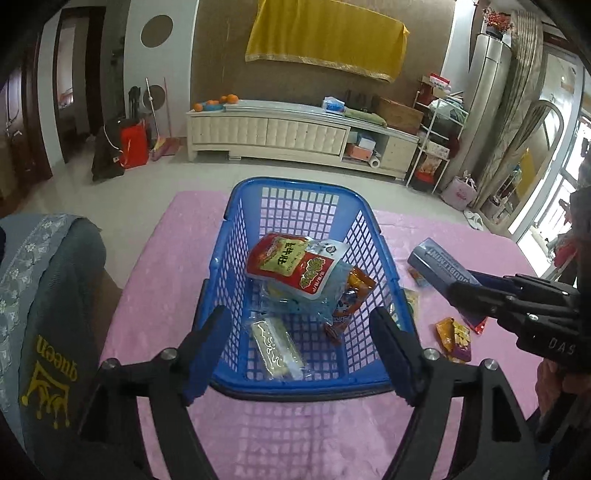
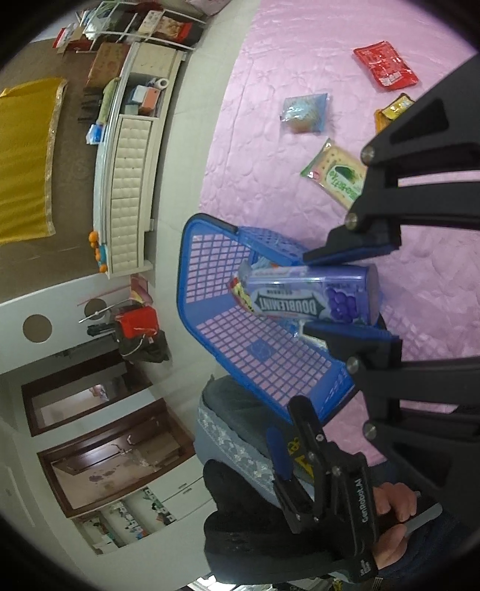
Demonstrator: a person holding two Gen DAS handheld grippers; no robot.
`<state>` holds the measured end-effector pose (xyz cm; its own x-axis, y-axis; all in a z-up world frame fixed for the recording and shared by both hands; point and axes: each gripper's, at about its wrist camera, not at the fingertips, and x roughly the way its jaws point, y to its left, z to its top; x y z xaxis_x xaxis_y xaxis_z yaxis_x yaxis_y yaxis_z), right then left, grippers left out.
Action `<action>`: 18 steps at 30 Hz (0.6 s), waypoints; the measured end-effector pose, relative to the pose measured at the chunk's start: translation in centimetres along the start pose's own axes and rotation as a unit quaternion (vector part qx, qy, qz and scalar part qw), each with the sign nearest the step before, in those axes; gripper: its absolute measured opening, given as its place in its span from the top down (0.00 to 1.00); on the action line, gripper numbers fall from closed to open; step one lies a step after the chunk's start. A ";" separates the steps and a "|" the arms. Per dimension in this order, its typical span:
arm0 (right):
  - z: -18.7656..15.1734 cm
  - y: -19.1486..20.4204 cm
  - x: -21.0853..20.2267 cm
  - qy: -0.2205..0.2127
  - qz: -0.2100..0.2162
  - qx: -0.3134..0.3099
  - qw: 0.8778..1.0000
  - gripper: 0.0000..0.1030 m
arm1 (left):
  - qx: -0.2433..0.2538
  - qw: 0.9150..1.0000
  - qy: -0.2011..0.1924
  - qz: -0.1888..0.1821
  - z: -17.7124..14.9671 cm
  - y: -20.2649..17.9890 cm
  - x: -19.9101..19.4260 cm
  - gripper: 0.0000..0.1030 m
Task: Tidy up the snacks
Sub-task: 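Open the left tool to drop the cracker pack into the basket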
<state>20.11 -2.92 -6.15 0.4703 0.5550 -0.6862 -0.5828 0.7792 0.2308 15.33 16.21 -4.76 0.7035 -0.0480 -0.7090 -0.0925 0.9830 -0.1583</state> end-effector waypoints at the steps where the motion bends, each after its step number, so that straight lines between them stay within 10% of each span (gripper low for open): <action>1: 0.0 0.1 -0.4 -0.002 0.000 -0.002 1.000 0.66 | -0.001 1.000 -0.001 -0.001 0.1 0.0 -0.3 0.27; 18: 2.8 4.1 0.7 0.010 0.035 -0.048 0.998 0.66 | -0.006 0.999 -0.008 0.043 0.3 3.2 -2.7 0.24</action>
<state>19.90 1.53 -3.76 0.4139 0.6001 -0.6845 -0.6747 0.7070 0.2118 13.31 19.55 -3.12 0.7036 0.0398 -0.7095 -0.1611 0.9814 -0.1048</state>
